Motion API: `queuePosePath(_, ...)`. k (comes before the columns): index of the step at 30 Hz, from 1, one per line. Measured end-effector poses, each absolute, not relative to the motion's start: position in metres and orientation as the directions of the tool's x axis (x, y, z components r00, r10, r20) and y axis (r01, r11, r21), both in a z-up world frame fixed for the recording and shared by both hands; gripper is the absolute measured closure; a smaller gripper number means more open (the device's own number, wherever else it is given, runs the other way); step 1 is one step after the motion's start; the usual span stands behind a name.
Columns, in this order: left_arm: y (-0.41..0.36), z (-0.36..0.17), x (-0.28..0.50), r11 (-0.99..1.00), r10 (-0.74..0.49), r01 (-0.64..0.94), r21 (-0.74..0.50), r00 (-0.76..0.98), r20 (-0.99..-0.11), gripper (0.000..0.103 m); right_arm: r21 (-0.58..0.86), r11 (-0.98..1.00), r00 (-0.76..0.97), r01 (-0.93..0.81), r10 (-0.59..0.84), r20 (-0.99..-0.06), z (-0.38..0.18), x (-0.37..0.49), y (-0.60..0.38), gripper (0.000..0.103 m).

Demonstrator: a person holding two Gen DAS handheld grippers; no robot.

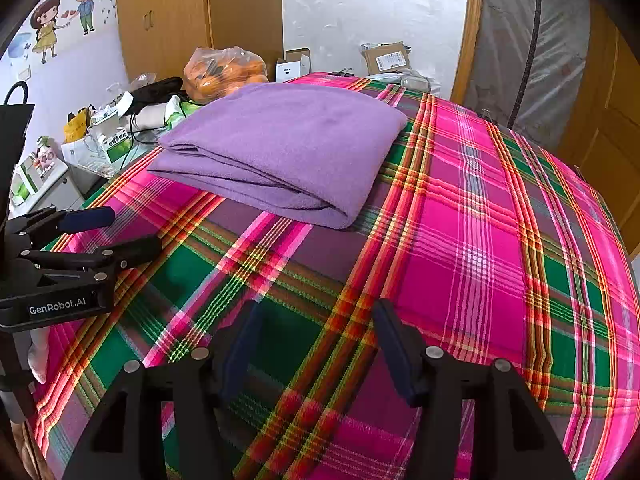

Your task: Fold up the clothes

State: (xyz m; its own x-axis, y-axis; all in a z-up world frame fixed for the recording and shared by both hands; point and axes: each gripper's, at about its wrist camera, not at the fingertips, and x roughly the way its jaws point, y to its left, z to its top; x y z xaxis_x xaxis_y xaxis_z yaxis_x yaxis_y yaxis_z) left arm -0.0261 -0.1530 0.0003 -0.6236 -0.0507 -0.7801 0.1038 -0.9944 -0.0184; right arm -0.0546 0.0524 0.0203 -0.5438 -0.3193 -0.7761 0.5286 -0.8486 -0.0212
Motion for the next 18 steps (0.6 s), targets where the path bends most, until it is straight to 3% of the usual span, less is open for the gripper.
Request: queuePosePath(18, -0.154, -0.0001, -0.0257, -0.994, -0.047, 0.103, -0.022, -0.624, -0.78, 0.022, -0.018, -0.848, -0.542, 0.53, -0.322, -0.776, 0.0208, -0.0558, 0.0534, 0.044)
